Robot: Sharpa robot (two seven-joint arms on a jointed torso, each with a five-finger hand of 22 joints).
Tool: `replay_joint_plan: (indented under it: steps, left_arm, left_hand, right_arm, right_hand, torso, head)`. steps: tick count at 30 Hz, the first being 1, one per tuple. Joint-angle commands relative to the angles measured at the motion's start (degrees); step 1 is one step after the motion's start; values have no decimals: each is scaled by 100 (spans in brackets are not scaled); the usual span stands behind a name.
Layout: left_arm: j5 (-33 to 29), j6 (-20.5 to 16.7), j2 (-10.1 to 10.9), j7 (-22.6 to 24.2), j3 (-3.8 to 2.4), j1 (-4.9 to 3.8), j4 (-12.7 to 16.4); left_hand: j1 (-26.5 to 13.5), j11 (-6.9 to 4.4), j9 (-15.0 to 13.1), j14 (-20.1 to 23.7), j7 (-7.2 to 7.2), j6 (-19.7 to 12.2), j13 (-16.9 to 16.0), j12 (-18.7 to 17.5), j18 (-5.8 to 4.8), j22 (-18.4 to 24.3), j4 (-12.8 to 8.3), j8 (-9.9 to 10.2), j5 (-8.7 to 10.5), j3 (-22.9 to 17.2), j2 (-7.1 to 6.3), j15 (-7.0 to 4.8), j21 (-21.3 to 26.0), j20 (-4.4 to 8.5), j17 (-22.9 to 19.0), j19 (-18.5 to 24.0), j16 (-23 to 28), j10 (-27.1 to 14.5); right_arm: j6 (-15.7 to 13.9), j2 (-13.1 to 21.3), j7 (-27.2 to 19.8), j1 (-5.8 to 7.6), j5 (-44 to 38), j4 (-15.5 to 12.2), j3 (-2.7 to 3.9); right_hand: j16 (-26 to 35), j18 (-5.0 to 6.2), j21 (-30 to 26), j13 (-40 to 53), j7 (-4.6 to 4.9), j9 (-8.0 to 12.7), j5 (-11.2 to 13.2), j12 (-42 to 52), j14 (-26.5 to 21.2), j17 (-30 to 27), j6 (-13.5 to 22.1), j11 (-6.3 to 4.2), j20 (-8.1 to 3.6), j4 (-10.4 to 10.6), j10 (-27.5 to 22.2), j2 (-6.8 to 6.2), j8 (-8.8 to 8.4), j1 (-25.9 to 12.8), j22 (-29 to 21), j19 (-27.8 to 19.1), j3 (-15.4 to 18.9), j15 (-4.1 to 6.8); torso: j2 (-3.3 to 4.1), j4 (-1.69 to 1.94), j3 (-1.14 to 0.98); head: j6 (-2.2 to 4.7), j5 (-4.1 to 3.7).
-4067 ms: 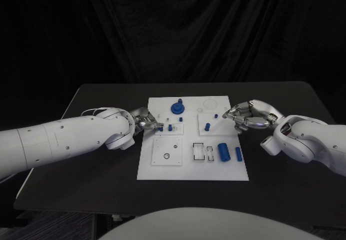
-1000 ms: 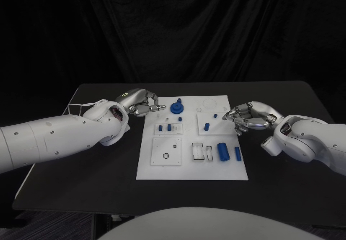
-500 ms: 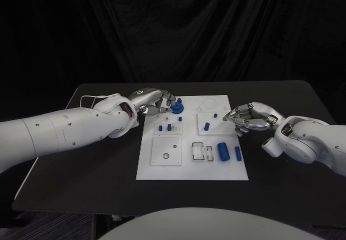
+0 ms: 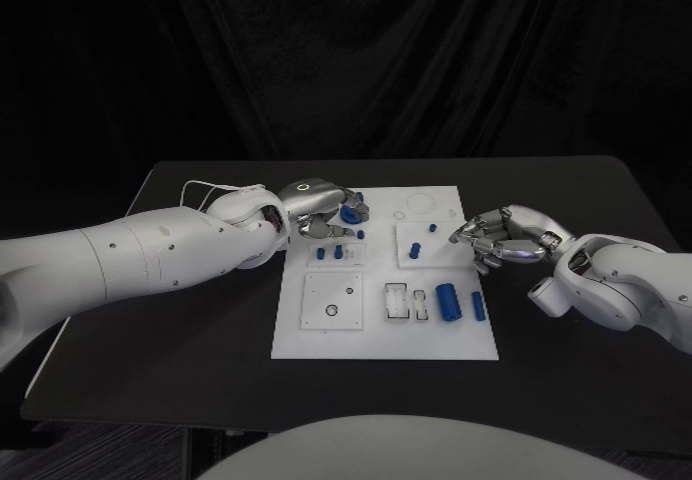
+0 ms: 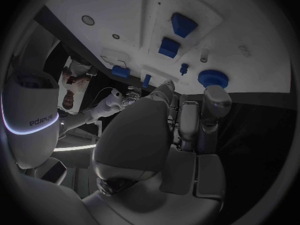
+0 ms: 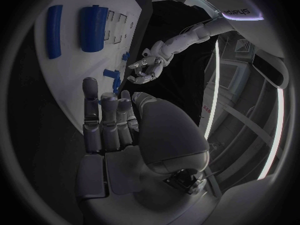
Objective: Assemble the parts on the task board
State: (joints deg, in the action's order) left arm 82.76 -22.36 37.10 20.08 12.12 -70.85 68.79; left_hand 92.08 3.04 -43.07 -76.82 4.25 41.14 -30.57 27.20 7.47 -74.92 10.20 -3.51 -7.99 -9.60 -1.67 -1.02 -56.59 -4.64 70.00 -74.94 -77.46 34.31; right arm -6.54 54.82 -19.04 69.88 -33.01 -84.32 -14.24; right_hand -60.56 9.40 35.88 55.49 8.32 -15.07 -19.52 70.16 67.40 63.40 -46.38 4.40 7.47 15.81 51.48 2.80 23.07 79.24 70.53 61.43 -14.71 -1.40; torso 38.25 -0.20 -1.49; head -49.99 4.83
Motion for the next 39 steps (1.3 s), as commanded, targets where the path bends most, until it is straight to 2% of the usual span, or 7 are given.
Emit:
replay_joint_plan:
  steps: [1,5,8,14,20,22,39]
  left_arm:
    - [444,136,-51,-120,-4,14,-38]
    - [522,191,-133,-217,-4,19,-106]
    - [544,235,-188,-256,-4,25,-152]
    - [649,210,-264,-332,-4,46,-182]
    - [796,137,-309,-451,-4,56,-230]
    - [820,123,-327,-491,-4,59,-258]
    - [847,152,-483,-607,-5,63,-473]
  left_hand:
    - [-68,-29,488,-102,-38,19,242,-151,-123,-677,-22,3,1,-87,-125,-46,-202,25,-10,-166,-46,141]
    - [-150,-42,949,-227,-39,163,521,-349,-136,-697,-34,-5,-18,-208,-159,-70,-258,52,45,-237,-126,360]
    - [-202,-34,1262,-290,-111,199,712,-486,-146,-712,-59,-6,-26,-282,-186,-63,-297,53,79,-281,-175,531]
    - [-259,-63,1589,-363,-55,514,971,-691,-141,-705,-103,-47,-56,-404,-235,-91,-249,61,122,-301,-238,795]
    - [-281,-85,1704,-374,-135,601,1048,-757,-145,-713,-121,-30,-90,-464,-246,-105,-265,70,124,-321,-251,860]
    - [-296,-39,1755,-382,-171,638,1081,-780,-149,-715,-128,-27,-128,-497,-248,-90,-271,70,130,-330,-260,899]
    - [-302,-79,1905,-378,-126,976,1210,-880,-147,-717,-204,-70,-247,-688,-249,-115,-259,87,94,-345,-259,1039]
  right_arm:
    - [45,17,0,-10,10,-30,4]
    - [45,22,12,-10,10,-43,4]
    - [47,19,17,-9,10,-49,4]
    - [50,18,24,-9,10,-61,4]
    - [58,21,49,-9,10,-58,4]
    - [65,19,61,-9,10,-57,4]
    - [120,-22,109,-10,10,-27,4]
  right_hand:
    - [3,78,6,7,-8,7,1,19,-29,2,-10,4,-3,36,-30,-11,18,-50,6,-15,-1,15]
    - [5,78,8,-4,-11,8,2,19,-33,-6,-13,2,-3,37,-38,-20,23,-58,10,-10,3,16]
    - [5,78,8,-4,-11,8,2,19,-33,-6,-13,2,-3,37,-38,-20,23,-58,10,-10,3,16]
    - [5,78,8,-4,-11,8,2,19,-33,-6,-13,2,-3,37,-38,-20,23,-58,10,-10,3,16]
    - [5,78,8,-4,-11,8,2,19,-33,-6,-13,2,-3,37,-38,-20,23,-58,10,-10,3,16]
    - [5,78,8,-4,-11,8,2,19,-33,-6,-13,2,-3,37,-38,-20,23,-58,10,-10,3,16]
    - [4,80,-9,-10,-13,10,-1,22,-36,-13,-10,-1,-3,36,-40,-26,26,-61,8,-14,3,18]
  torso:
    - [47,-17,15]
    - [77,-24,19]
    - [87,-27,15]
    - [105,-52,16]
    - [109,-46,10]
    - [109,-47,12]
    - [92,-37,9]
  head:
    - [-1,2]
    - [-1,8]
    - [-1,4]
    - [-1,11]
    - [-1,11]
    - [-1,11]
    - [-1,-15]
